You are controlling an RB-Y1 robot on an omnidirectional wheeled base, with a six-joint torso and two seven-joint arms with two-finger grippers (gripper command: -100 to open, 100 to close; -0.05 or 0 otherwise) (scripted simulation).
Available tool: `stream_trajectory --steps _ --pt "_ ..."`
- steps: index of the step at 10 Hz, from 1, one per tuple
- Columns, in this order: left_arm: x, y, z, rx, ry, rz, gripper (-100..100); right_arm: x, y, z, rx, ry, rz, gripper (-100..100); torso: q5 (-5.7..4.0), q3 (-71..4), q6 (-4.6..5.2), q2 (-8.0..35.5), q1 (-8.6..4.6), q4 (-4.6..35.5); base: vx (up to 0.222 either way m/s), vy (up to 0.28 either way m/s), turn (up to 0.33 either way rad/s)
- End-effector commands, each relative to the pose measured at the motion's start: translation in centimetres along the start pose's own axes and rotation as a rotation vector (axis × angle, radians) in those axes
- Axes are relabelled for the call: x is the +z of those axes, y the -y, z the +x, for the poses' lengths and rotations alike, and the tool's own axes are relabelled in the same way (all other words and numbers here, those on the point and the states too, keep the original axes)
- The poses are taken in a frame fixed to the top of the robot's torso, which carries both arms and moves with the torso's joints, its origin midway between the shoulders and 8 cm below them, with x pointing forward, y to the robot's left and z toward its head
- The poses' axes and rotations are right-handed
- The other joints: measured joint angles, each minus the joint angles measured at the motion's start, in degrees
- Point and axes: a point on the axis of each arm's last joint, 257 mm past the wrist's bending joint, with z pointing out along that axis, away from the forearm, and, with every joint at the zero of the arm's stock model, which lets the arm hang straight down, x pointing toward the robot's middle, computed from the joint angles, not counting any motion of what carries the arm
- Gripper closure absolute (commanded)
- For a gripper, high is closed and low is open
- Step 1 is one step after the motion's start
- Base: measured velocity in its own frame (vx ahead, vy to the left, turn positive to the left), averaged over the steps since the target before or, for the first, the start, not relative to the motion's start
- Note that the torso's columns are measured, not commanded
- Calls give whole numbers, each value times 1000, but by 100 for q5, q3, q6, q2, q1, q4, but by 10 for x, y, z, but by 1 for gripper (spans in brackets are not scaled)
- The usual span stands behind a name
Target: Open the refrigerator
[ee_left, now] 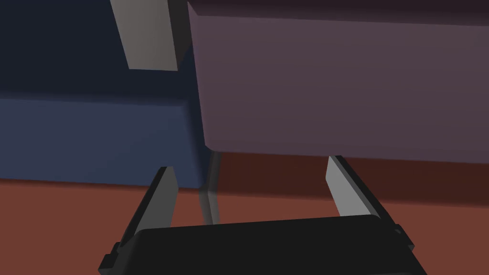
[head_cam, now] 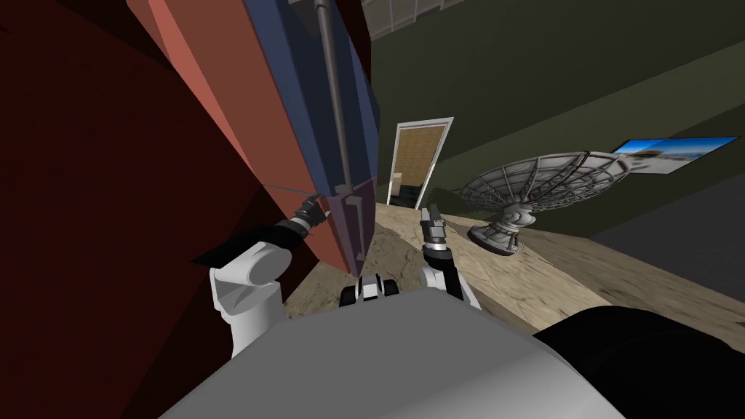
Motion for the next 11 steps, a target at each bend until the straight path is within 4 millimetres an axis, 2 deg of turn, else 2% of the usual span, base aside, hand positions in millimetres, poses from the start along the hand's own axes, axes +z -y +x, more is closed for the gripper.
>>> stream_trajectory --steps 1,3,5,7,10,11 --pt "-1 22 11 1 -27 61 -100 0 0 0 0 0 0 0 5 0 -9 1 19 5 4 -21 10" --pt "-1 22 11 1 -27 61 -100 0 0 0 0 0 0 0 15 -19 -9 -29 41 -9 5 14 -5" --pt "-10 40 23 6 -48 96 -100 0 0 0 0 0 0 0 3 -5 -11 -5 6 2 12 -23 61" --pt "-16 48 28 9 -55 115 -100 0 0 0 0 0 0 0 -11 4 0 14 -19 16 1 -37 6" --pt "-19 54 30 11 -59 127 -100 0 0 0 0 0 0 0 8 -3 -17 2 25 0 6 -9 -2" --pt "-15 31 23 5 -42 67 -100 0 0 0 0 0 0 0 16 3 -31 6 36 -9 -13 11 40"
